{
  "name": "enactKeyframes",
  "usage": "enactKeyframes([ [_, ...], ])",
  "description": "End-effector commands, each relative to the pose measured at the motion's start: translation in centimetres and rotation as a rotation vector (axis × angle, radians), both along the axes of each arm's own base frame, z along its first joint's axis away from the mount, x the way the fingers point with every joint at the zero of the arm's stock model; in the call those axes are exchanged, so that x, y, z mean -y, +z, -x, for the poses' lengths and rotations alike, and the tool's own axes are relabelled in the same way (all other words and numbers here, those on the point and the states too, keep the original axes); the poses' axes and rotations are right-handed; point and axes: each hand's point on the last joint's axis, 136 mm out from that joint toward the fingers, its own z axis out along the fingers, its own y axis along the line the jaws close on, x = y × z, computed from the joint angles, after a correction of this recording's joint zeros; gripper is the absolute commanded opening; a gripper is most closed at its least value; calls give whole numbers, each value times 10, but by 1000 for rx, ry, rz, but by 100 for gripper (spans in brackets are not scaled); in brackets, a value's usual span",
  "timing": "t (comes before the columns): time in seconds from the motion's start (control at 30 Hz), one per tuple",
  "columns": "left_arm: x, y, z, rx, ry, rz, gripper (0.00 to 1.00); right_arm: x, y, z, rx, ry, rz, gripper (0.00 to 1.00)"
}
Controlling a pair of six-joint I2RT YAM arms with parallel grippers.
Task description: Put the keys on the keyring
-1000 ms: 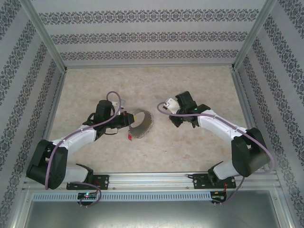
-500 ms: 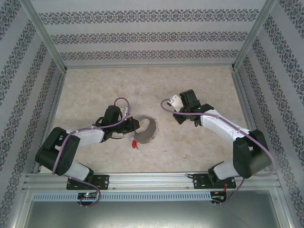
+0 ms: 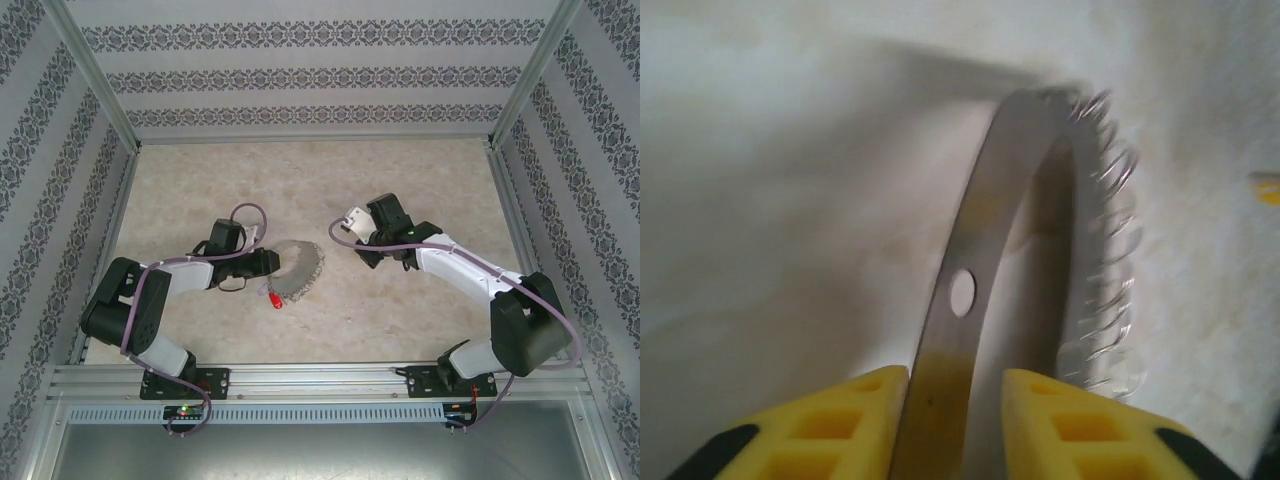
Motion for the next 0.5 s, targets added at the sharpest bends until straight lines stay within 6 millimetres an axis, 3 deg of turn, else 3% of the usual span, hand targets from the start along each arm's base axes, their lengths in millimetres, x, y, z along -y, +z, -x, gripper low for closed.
enactKeyframes([
  [0.0, -13, -3, 9, 15, -40, -83, 40, -7, -2, 14, -12, 70, -10, 0],
  [0.17, -24, 20, 1, 82, -45, -134, 45, -20, 3, 44, 15, 224, -66, 0],
  [0.27, -20, 50, -5, 175, -86, -122, 47, -27, 14, 60, 58, 306, -107, 0],
  [0.37, 9, 100, -4, 385, -222, -35, 47, -41, 34, 81, 60, 420, -218, 0],
  [0.47, 50, 147, 15, 691, -434, -5, 46, -48, 45, 88, 81, 467, -272, 0],
])
